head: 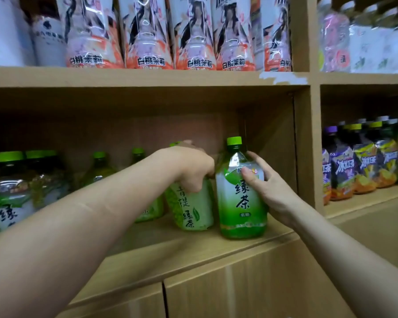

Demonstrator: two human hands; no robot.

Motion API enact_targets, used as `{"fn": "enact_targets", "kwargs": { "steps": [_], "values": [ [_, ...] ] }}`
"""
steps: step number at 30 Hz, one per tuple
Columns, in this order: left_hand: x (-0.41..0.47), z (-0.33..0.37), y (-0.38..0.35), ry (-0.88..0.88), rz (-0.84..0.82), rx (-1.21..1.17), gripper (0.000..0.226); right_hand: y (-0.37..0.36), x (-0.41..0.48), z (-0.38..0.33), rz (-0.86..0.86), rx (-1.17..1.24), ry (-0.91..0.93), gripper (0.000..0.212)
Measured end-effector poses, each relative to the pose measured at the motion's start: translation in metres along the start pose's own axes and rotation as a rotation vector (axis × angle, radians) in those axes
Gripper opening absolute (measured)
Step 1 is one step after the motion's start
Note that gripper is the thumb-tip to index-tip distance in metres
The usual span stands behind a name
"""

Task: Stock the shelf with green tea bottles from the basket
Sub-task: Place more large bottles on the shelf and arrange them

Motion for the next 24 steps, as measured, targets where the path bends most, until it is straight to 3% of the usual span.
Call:
{"fn": "enact_targets", "kwargs": {
  "steps": [4, 8, 11, 13, 14, 15, 17, 19, 24],
  "values": [
    [0.009, 0.0, -0.011, -0.025, 0.071, -0.049, 0.03, 0.003, -0.002, 0.01, 0.08, -0.184, -0.037, 0.088],
    [0.002, -0.002, -0.03, -0.09, 0.245, -0.179, 0.052, 0.012, -0.014, 0.01, 0.189, -0.356, 0.001, 0.083],
    [-0.03, -0.014, -0.031, -0.073, 0.61, -0.48, 0.062, 0.013, -0.023, -0.004, 0.252, -0.545, 0.047, 0.069],
    [-0.055, -0.042, -0.044, 0.158, 0.897, -0.82, 0.068, 0.012, -0.027, -0.011, 0.304, -0.718, 0.07, 0.063],
    [-0.059, -0.056, -0.062, 0.325, 0.903, -1.069, 0.077, 0.01, -0.028, -0.013, 0.317, -0.773, 0.07, 0.064],
    [-0.055, -0.06, -0.086, 0.452, 0.804, -1.346, 0.089, 0.007, -0.03, -0.014, 0.31, -0.802, 0.062, 0.067],
    [-0.04, -0.045, -0.119, 0.514, 0.558, -1.691, 0.103, 0.002, -0.031, -0.012, 0.257, -0.824, 0.037, 0.079],
    [-0.035, -0.035, -0.127, 0.52, 0.529, -1.703, 0.107, -0.003, -0.032, -0.011, 0.21, -0.822, 0.023, 0.092],
    [-0.051, -0.046, -0.124, 0.653, 0.66, -1.388, 0.096, -0.002, -0.026, -0.004, 0.18, -0.789, -0.004, 0.102]
  ]
}}
Point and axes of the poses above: each hand's wrist, its own x-axis towards the middle knuckle, its own y-axis out of the back of the hand, z = x × y, the point moved 8 cm from there along x, towards the middle knuckle, and after that the axes turned 9 degrees about -x, right-handed, at the moved point
